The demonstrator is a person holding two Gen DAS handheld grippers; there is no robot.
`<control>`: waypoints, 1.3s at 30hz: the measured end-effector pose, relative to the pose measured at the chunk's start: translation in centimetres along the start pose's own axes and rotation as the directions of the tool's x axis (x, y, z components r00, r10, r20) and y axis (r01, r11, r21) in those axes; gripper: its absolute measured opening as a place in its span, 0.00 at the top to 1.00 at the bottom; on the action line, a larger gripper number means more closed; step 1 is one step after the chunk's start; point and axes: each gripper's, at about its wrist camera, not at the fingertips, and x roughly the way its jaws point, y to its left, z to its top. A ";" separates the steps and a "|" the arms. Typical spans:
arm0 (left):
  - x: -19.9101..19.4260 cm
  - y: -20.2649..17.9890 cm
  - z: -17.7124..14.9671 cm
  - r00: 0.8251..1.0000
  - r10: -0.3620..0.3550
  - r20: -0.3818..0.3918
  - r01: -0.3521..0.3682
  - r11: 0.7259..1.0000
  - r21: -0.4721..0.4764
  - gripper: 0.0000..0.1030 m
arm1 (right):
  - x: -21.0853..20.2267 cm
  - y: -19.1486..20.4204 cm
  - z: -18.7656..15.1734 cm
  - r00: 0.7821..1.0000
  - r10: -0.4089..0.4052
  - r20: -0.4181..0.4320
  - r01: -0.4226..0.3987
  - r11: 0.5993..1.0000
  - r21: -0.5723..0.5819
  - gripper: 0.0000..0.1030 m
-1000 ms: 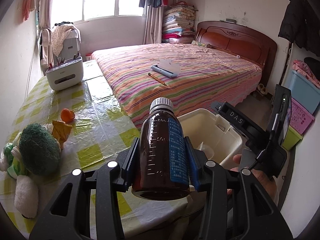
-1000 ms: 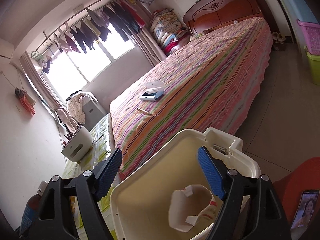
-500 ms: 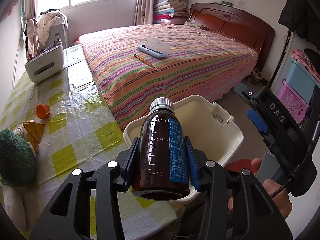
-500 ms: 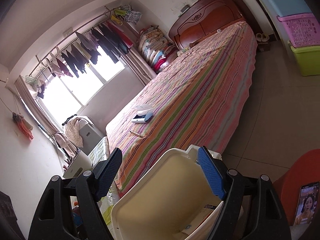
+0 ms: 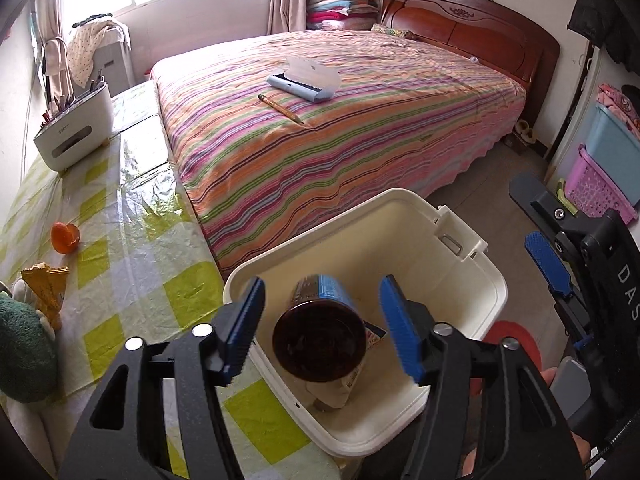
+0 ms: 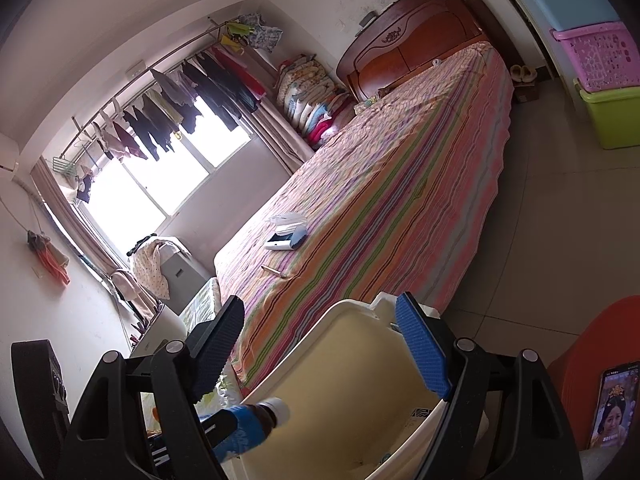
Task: Collect trash
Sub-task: 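Lower the brown bottle into the cream basket and open the left tool, then grasp the green plush broccoli toy with the right tool while the left tool moves toward the white can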
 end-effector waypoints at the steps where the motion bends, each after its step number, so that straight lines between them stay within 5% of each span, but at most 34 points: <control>1: -0.3 0.0 0.0 1.000 0.013 0.012 -0.013 1.000 0.003 0.21 | 0.1 0.0 0.0 1.000 -0.001 -0.003 0.001 1.000 -0.001 0.26; 15: -8.4 5.0 -1.8 0.982 0.127 0.138 -0.136 0.989 0.058 0.16 | 0.7 3.4 -1.1 0.998 0.043 -0.053 -0.048 0.996 -0.081 0.26; 20: -11.9 9.1 -3.0 0.963 0.204 0.176 -0.216 0.975 0.051 0.13 | 0.9 6.1 -2.2 0.993 0.077 -0.087 -0.089 0.986 -0.143 0.26; 26: -15.4 14.3 -4.5 0.918 0.326 0.227 -0.341 0.940 0.029 0.12 | 0.9 10.0 -3.9 0.988 0.111 -0.109 -0.136 0.957 -0.255 0.26; 29: -16.7 16.8 -5.2 0.897 0.364 0.250 -0.376 0.927 -0.001 0.11 | 0.7 11.7 -5.2 0.985 0.124 -0.120 -0.156 0.935 -0.318 0.16; 34: -17.5 21.4 -6.6 0.885 0.388 0.259 -0.380 0.921 -0.079 0.09 | 1.0 14.2 -7.2 0.975 0.144 -0.167 -0.201 0.897 -0.395 0.15; 39: -17.6 25.5 -7.5 0.876 0.444 0.189 -0.422 0.895 -0.146 0.09 | 2.1 15.7 -9.1 0.955 0.148 -0.255 -0.248 0.872 -0.422 0.15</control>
